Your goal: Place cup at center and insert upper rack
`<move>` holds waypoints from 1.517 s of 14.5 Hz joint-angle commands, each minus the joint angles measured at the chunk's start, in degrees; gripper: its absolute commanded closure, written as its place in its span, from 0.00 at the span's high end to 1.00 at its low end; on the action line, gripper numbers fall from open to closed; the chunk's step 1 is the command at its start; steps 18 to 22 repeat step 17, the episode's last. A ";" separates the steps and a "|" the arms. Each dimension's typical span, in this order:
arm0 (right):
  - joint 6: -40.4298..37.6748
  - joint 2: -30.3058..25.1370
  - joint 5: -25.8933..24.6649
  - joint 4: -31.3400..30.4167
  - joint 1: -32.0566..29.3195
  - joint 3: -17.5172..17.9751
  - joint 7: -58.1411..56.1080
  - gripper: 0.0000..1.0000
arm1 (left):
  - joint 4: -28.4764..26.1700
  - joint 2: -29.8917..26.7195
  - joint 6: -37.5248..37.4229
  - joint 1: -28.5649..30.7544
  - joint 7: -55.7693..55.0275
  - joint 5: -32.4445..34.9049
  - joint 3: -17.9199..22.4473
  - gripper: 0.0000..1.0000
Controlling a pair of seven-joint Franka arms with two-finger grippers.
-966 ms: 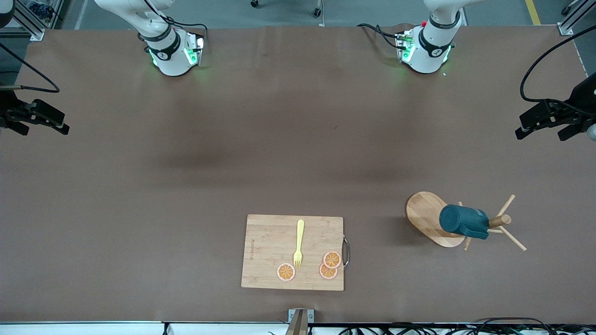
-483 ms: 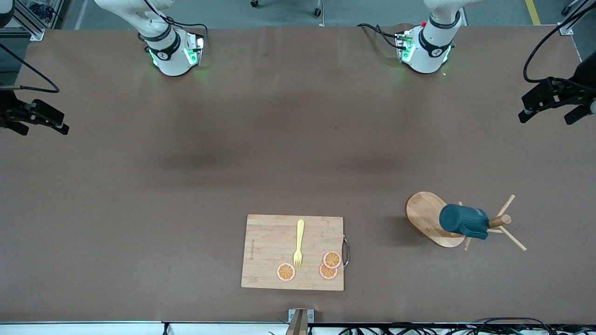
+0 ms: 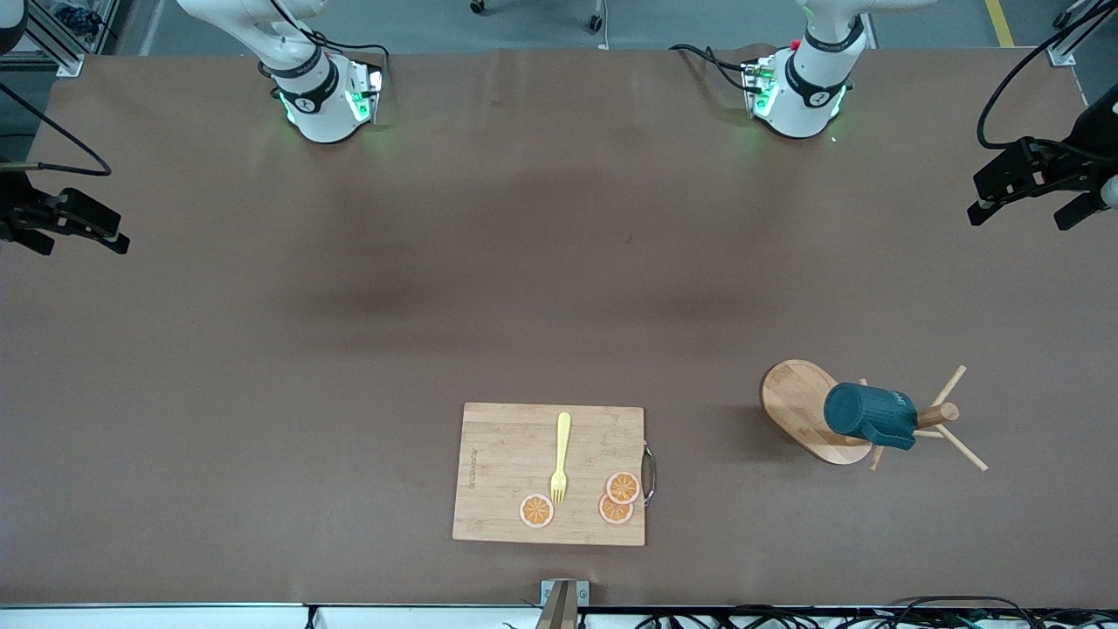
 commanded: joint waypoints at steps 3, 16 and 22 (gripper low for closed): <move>0.13 0.22 -0.54 0.27 -0.68 0.24 0.09 1.00 | -0.26 -0.62 -0.03 -0.30 0.47 0.74 0.32 1.00; -0.49 0.31 -0.54 0.45 0.02 0.50 0.09 1.00 | -0.61 0.35 -0.29 -0.56 0.99 1.09 0.14 1.00; -0.58 0.31 -0.54 0.45 0.11 0.50 0.09 1.00 | -0.61 0.35 -0.30 -0.47 0.99 1.09 0.14 1.00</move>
